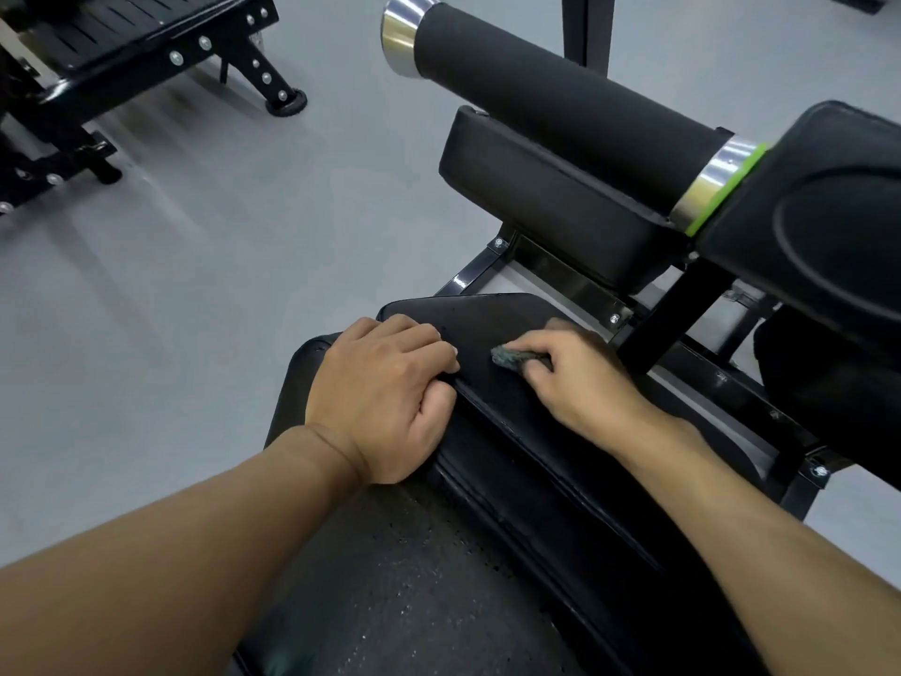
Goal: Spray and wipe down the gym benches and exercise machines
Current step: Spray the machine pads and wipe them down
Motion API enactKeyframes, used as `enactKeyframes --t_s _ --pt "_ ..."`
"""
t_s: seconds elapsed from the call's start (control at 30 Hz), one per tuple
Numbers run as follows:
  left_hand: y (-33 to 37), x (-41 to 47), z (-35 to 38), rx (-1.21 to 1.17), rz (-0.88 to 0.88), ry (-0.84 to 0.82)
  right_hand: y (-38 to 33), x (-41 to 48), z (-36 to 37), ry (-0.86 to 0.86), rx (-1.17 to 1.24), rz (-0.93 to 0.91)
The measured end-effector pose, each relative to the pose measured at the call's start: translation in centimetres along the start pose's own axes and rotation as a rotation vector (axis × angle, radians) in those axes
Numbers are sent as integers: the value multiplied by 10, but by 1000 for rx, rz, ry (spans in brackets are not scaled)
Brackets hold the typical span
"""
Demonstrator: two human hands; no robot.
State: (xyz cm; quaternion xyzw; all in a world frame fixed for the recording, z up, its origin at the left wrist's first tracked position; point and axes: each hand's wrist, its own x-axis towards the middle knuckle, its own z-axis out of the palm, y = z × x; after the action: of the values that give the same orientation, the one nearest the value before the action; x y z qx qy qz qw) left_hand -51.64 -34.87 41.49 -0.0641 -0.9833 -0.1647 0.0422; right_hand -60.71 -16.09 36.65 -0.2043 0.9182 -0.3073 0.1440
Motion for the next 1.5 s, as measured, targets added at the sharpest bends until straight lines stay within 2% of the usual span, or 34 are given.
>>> enactKeyframes --t_s 0.2,0.3,0.37,0.53,0.7,0.87,1.03,1.23,1.4,1.5 --pt "3 -4 2 16 -81 17 1 -68 -26 -77 1 -111" --pt "9 -3 2 81 -81 -22 -12 -29 -11 0 -18 -102" --pt "19 -6 -2 74 -98 -40 -21 -18 -7 -18 -41 -91" --pt "57 -18 -7 -96 -233 -97 -15 -74 -29 -119 -70 -211" --pt "70 -17 3 -130 -288 -78 -27 -39 -17 -87 -58 -207" --pt "66 -14 6 -44 -236 -81 10 -97 -36 -123 28 -154" --pt "59 -10 16 35 -193 -82 2 -47 -22 -66 -22 -98" --pt "57 -9 21 58 -157 -74 19 -104 -45 -151 -17 -54" --pt "59 -9 21 92 -154 -67 14 -42 -20 -69 -38 -31" --pt "59 -8 19 95 -149 -84 21 -53 -25 -73 -65 -9"
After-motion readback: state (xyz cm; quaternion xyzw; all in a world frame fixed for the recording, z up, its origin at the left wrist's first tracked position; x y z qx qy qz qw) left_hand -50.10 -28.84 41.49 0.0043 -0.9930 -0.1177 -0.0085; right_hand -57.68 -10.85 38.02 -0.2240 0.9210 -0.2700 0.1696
